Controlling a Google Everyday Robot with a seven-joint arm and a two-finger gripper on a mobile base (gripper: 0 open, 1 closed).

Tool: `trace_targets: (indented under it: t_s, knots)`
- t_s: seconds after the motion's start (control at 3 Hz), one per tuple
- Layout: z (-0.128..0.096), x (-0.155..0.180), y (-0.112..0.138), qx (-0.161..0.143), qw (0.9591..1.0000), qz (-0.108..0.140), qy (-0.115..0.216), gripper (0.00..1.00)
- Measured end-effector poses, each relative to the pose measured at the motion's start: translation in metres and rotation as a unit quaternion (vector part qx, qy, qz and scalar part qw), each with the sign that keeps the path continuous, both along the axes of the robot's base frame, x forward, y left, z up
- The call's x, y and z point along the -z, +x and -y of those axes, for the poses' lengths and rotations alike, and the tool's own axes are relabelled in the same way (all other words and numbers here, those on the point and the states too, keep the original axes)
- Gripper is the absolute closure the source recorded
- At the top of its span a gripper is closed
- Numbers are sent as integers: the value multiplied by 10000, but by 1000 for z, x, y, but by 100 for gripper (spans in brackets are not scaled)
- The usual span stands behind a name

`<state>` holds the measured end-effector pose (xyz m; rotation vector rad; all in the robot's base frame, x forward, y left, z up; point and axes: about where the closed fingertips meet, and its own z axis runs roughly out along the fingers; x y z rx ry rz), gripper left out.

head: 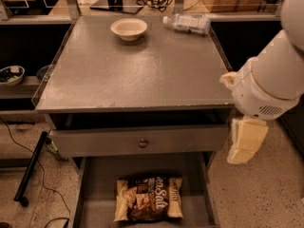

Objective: Pick brown chip bag from middle drawer and place on counter

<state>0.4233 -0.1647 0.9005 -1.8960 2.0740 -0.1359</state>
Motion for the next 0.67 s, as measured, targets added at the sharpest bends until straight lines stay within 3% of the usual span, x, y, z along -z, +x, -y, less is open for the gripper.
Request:
trace_targets:
  t_s: [0.33,0.67]
  knots:
    - [4,28,7,-67,9995,-253,-175,0]
    - [1,30,3,-99,9995,-238,-156,0]
